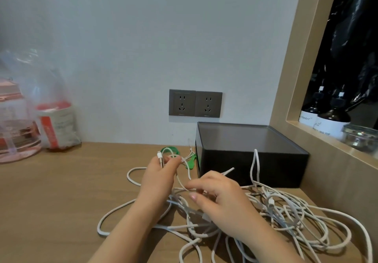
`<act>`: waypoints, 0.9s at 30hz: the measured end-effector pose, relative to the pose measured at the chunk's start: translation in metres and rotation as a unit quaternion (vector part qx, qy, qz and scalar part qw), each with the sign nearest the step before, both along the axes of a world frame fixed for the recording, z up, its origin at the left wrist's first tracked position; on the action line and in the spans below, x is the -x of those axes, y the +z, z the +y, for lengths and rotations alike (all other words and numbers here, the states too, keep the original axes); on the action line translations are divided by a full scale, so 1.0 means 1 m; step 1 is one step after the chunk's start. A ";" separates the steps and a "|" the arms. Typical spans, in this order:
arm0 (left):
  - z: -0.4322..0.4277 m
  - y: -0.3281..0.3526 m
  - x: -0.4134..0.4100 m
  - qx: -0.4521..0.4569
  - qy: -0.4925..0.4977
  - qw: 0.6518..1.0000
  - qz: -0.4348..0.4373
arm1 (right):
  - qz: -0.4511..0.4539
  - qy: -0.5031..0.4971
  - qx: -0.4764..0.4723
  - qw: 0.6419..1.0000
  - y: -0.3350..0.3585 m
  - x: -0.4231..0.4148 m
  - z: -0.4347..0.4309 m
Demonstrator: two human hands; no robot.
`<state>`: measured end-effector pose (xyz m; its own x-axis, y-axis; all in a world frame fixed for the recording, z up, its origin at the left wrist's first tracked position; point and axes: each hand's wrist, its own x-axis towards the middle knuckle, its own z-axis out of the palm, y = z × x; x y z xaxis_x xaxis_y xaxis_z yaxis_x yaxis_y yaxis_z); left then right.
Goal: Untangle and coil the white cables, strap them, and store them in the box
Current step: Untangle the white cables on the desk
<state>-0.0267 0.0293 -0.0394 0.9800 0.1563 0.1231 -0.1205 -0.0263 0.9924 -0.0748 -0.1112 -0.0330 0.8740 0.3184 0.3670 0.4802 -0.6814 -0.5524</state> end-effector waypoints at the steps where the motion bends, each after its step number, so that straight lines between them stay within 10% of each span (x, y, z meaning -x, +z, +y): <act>1: -0.001 -0.002 -0.001 0.005 0.005 1.000 0.001 | 0.009 0.004 0.009 1.000 0.001 0.000 0.000; 6: -0.003 0.004 0.004 0.153 -0.034 0.987 0.036 | 0.028 0.001 0.023 0.999 0.002 0.001 -0.002; 11: 0.011 0.009 -0.002 0.440 -0.035 0.893 0.085 | 0.113 -0.011 0.007 0.993 0.008 0.002 -0.012; 15: 0.023 0.011 -0.007 0.485 -0.025 0.870 0.087 | 0.157 -0.019 0.033 0.987 0.010 0.001 -0.018; 21: 0.020 0.009 -0.004 0.118 0.041 0.992 -0.020 | 0.135 -0.107 0.040 0.984 0.009 -0.004 -0.033; 27: 0.010 0.004 0.009 -0.254 0.050 0.956 -0.139 | 0.045 -0.157 0.071 0.984 0.010 -0.004 -0.037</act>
